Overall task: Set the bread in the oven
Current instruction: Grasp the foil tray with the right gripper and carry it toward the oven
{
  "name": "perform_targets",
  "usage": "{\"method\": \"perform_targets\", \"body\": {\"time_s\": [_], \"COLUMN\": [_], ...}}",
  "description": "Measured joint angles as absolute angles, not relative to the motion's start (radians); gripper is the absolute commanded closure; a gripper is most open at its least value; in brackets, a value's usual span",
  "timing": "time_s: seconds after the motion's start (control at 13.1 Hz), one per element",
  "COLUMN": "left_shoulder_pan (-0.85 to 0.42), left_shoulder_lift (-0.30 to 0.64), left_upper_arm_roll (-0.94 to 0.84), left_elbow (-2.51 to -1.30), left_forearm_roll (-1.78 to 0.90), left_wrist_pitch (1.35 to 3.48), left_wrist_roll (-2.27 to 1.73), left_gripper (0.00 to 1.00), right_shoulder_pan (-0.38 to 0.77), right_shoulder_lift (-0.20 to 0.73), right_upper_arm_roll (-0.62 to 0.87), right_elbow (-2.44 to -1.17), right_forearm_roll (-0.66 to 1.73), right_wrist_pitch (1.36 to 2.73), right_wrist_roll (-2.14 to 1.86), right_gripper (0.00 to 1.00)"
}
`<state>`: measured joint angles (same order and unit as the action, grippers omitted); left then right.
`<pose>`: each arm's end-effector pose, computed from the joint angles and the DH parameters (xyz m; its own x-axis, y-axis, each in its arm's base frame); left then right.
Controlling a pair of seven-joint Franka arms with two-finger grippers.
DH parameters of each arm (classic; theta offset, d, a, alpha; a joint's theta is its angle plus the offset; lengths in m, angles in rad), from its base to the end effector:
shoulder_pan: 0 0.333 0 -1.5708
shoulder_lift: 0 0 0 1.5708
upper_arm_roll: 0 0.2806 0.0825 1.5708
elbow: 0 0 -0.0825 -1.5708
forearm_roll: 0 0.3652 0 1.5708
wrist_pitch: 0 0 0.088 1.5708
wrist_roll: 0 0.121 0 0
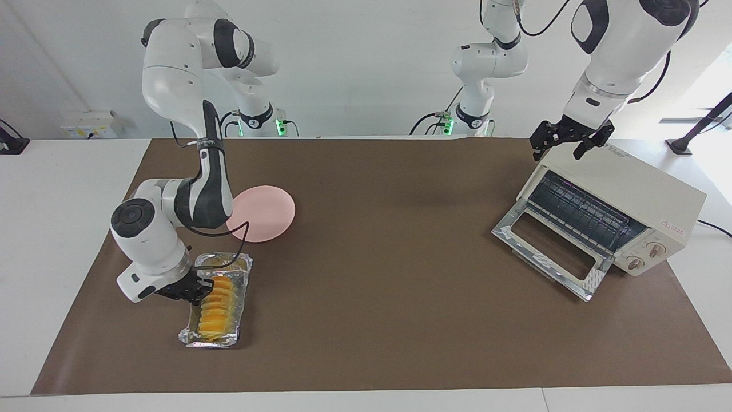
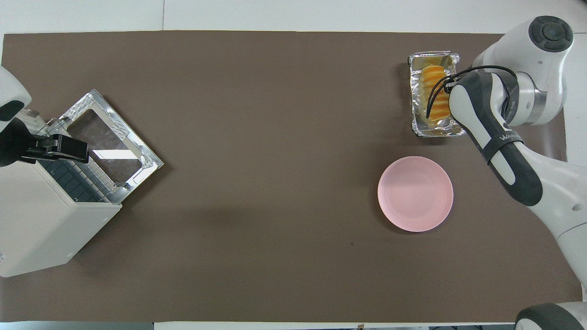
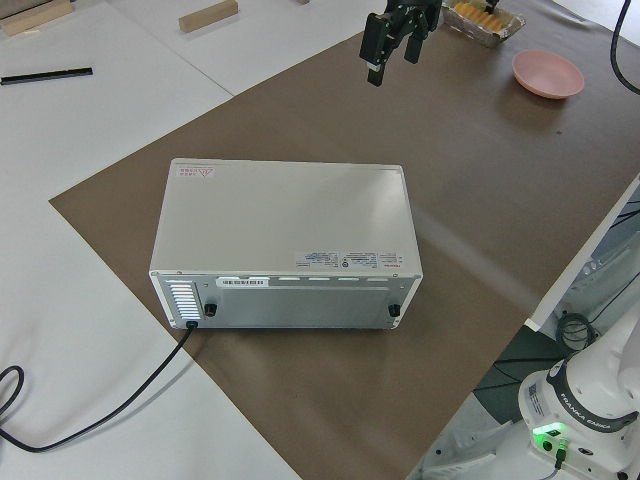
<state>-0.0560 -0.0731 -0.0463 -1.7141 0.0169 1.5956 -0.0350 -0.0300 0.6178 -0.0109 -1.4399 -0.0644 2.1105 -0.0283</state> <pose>0.5118 -0.0512 0.5507 0.9967 -0.0673 -0.0447 -0.0683 -0.9974 -0.0218 0.6848 -0.0306 0.2999 0.9985 0.0228 0.0498 0.0196 -0.9977 0.0646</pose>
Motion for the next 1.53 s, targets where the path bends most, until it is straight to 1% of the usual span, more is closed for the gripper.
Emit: {"method": "perform_targets", "body": {"time_s": [0.08, 0.23, 0.38, 0.46, 0.61, 0.92, 1.07, 1.3, 1.53], "left_shoulder_pan": [-0.056, -0.056, -0.056, -0.056, -0.056, -0.056, -0.056, -0.056, -0.056], "left_shoulder_lift": [-0.073, -0.073, -0.073, -0.073, -0.073, -0.073, -0.073, -0.073, -0.073], "left_upper_arm_roll": [-0.046, -0.046, -0.046, -0.046, -0.046, -0.046, -0.046, -0.046, -0.046], "left_elbow": [-1.714, -1.714, -1.714, -1.714, -1.714, -1.714, -1.714, -1.714, -1.714], "left_forearm_roll": [0.017, 0.017, 0.017, 0.017, 0.017, 0.017, 0.017, 0.017, 0.017], "left_wrist_pitch": [1.596, 1.596, 1.596, 1.596, 1.596, 1.596, 1.596, 1.596, 1.596], "left_wrist_roll": [-0.035, -0.035, -0.035, -0.035, -0.035, -0.035, -0.035, -0.035, -0.035], "left_gripper": [0.0, 0.0, 0.0, 0.0, 0.0, 0.0, 0.0, 0.0, 0.0], "right_shoulder_pan": [-0.029, -0.019, 0.022, 0.059, 0.148, 0.36, 0.447, 0.551, 0.583], "right_shoulder_lift": [0.594, 0.534, 0.484, 0.467, 0.451, 0.465, 0.483, 0.527, 0.56], "right_upper_arm_roll": [-0.007, 0.022, 0.059, 0.067, 0.071, 0.074, 0.074, 0.072, 0.069], "right_elbow": [-1.433, -1.395, -1.341, -1.32, -1.302, -1.303, -1.326, -1.443, -1.551], "right_forearm_roll": [-0.064, -0.062, -0.055, -0.032, 0.052, 0.072, 0.072, 0.072, 0.072], "right_wrist_pitch": [2.067, 1.932, 1.814, 1.78, 1.764, 1.792, 1.846, 2.049, 2.213], "right_wrist_roll": [-0.031, -0.032, -0.03, -0.01, 0.104, 0.355, 0.443, 0.562, 0.603], "right_gripper": [1.0, 1.0, 1.0, 1.0, 1.0, 1.0, 1.0, 1.0, 1.0]}}
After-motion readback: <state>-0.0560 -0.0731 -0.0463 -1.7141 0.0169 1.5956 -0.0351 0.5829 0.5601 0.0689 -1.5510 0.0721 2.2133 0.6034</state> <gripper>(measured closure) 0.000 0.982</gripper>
